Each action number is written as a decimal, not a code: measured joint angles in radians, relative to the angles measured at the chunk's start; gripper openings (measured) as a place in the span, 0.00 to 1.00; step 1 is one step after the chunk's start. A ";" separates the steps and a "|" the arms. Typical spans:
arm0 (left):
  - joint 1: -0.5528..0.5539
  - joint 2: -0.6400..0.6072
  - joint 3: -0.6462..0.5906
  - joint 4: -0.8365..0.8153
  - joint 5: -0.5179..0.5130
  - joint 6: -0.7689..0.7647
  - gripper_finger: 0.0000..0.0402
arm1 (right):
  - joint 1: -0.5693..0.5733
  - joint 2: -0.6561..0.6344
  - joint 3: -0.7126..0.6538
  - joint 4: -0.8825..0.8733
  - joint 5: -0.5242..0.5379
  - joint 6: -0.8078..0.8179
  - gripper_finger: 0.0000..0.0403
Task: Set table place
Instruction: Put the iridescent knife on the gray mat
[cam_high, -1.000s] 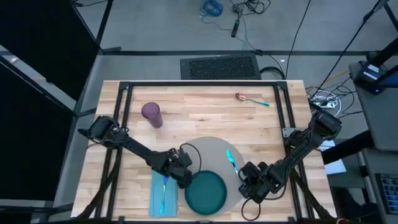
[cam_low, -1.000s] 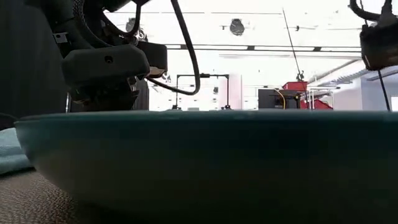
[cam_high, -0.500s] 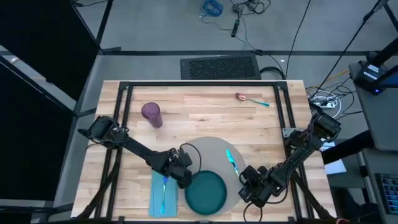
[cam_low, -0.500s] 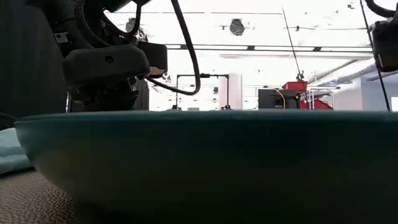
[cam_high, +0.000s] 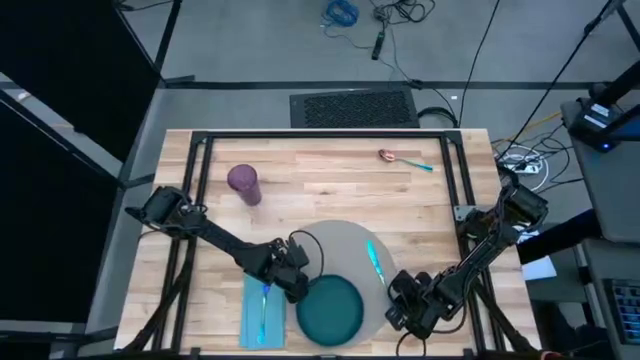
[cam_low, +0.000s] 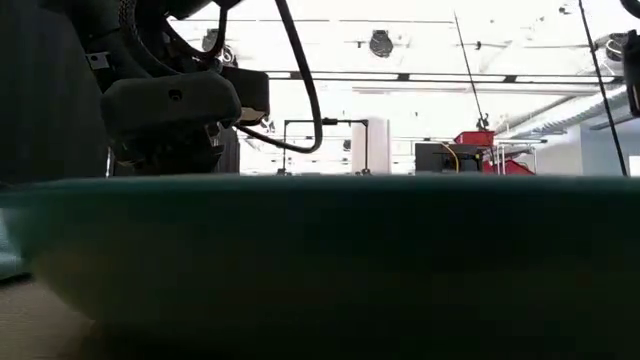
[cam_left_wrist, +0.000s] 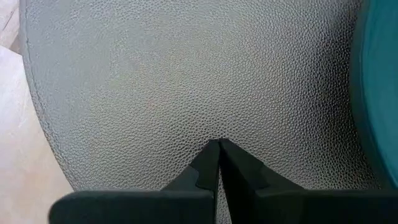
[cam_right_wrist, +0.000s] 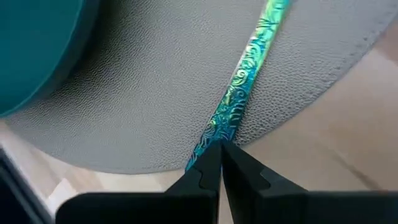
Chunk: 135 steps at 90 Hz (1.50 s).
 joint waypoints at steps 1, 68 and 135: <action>0.000 0.000 0.000 0.000 0.000 0.000 0.00 | 0.000 0.000 0.000 0.002 0.000 0.000 0.00; 0.006 0.000 0.000 0.002 0.005 0.016 0.00 | 0.012 0.004 0.037 -0.080 -0.001 -0.002 0.00; 0.006 0.000 0.000 0.004 0.006 0.015 0.00 | 0.012 0.034 0.038 0.001 -0.025 -0.006 0.00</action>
